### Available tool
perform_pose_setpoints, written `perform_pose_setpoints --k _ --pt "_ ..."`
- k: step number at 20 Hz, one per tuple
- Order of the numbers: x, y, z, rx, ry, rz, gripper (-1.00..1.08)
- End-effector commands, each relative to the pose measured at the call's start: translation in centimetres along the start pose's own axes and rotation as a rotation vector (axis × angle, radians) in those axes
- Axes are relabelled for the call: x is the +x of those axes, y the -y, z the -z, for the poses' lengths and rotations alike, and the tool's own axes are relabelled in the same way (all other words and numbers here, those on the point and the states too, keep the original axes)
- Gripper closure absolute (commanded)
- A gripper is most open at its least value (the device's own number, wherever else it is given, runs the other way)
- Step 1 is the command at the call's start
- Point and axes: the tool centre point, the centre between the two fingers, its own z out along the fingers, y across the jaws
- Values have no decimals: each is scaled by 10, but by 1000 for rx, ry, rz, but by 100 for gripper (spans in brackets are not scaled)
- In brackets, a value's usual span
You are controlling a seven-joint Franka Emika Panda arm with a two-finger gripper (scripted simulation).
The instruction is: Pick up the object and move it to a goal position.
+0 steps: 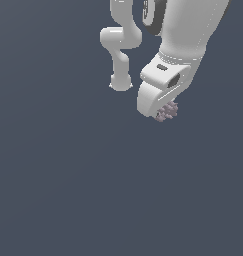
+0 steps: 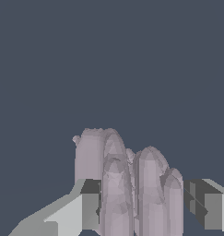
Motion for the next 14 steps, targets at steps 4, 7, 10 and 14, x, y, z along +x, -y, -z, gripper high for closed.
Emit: perform_pose_setpoints --k 4,7,10,14 --pt "19 7 40 1 1 -1 108" --pt "28 9 58 1 2 -1 108" --pt "36 12 74 1 2 -1 108" --pt "43 14 89 1 2 -1 108"
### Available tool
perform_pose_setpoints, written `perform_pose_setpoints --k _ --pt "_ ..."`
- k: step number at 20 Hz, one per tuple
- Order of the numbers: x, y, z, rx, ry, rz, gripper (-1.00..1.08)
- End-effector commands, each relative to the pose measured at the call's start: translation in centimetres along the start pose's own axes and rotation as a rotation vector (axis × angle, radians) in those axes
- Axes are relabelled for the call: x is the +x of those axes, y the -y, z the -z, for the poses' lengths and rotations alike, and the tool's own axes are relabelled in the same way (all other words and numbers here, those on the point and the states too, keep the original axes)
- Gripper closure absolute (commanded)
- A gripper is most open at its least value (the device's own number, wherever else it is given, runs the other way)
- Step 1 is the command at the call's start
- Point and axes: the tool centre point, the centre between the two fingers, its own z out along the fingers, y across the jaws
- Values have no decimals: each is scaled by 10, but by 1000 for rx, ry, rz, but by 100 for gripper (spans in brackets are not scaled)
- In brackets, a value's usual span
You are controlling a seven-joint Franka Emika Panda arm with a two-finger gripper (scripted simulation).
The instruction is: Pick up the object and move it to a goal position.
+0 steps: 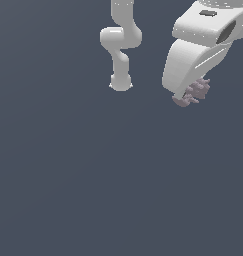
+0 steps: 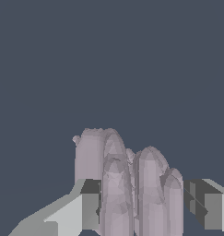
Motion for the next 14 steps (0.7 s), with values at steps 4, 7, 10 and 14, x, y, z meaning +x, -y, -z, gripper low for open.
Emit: perform_pose_setpoints --k 4,7,10,14 --pt "8 2 15 1 1 -1 108" --pt "11 2 20 1 1 -1 108" --pt "13 2 23 1 1 -1 108" --pt "14 3 24 0 1 0 108"
